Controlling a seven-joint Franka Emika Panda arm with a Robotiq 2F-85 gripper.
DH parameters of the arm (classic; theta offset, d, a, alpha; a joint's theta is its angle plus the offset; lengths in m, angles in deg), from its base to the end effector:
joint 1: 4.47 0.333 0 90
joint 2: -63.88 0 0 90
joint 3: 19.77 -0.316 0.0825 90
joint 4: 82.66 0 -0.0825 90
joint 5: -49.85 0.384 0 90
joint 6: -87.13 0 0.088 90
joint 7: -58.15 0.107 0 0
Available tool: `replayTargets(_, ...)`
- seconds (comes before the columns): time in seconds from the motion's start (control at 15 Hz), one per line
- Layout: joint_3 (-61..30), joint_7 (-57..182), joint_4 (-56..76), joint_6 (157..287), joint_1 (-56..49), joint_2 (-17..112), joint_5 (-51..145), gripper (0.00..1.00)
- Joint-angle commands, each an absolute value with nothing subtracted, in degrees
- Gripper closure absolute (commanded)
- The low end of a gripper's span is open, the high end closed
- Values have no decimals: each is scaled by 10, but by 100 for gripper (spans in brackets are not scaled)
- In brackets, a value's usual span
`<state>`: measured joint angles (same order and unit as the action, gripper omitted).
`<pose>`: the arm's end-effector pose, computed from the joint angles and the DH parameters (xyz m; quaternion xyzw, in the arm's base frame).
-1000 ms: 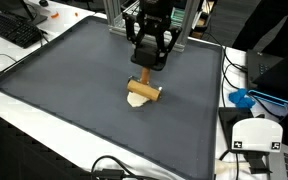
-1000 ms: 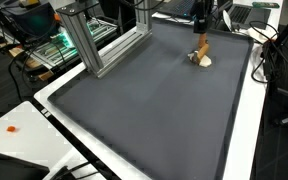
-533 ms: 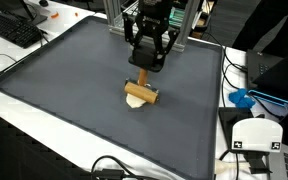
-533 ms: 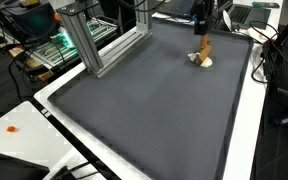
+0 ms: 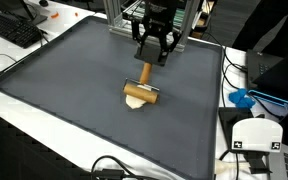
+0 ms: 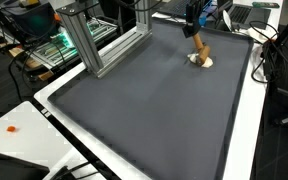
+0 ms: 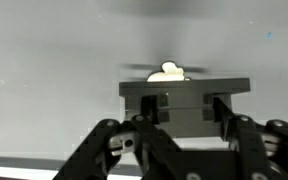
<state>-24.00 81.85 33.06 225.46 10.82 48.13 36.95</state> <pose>0.5738 0.2005 0.3271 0.9949 0.0410 0.0819 0.0426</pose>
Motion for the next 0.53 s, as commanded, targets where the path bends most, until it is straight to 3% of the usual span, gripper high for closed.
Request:
replayTargets(0.0,-242,794,340,2209,99,479,380,64)
replayTargets(0.47,-247,759,334,2143,93,481,389,64)
